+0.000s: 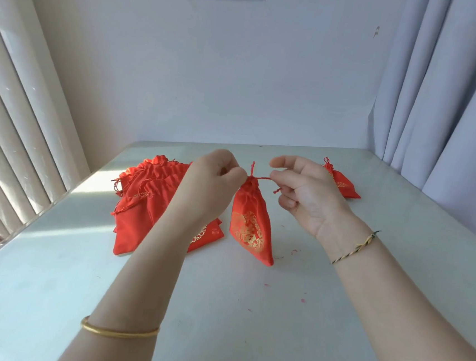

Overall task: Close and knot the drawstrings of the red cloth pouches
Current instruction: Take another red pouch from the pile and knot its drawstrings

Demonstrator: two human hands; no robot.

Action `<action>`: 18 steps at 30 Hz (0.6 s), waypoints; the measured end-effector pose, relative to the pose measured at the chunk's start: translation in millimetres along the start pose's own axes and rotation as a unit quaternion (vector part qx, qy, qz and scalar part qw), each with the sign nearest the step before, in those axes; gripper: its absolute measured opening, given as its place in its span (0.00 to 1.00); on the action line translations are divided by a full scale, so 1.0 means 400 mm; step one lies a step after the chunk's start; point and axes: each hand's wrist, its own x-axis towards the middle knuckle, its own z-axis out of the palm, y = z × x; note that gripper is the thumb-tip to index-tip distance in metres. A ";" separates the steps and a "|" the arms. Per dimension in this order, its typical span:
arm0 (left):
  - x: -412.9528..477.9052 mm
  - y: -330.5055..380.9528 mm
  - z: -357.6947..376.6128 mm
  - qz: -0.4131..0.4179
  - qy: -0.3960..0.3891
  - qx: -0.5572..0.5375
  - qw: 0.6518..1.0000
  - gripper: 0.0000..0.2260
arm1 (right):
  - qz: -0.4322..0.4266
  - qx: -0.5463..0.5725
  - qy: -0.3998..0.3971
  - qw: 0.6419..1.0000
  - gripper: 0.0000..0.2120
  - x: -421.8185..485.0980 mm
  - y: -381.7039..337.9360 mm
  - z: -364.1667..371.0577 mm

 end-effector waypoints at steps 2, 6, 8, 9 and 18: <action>-0.003 -0.003 0.000 -0.035 -0.037 -0.065 0.997 0.07 | -0.072 -0.110 0.017 0.991 0.11 -0.002 0.011 0.002; -0.006 -0.013 0.005 -0.115 -0.065 -0.202 0.970 0.10 | -0.122 -0.215 0.027 0.969 0.06 -0.003 0.031 0.002; -0.008 -0.010 0.017 -0.138 -0.074 -0.248 0.956 0.10 | -0.066 -0.193 0.015 0.979 0.12 -0.016 0.028 -0.011; -0.009 -0.009 0.024 -0.143 -0.073 -0.263 0.951 0.10 | -0.032 -0.190 0.006 0.981 0.16 -0.025 0.029 -0.023; 0.004 0.001 0.114 -0.175 -0.080 -0.345 0.919 0.06 | 0.011 -0.353 -0.001 0.936 0.09 -0.066 0.118 -0.143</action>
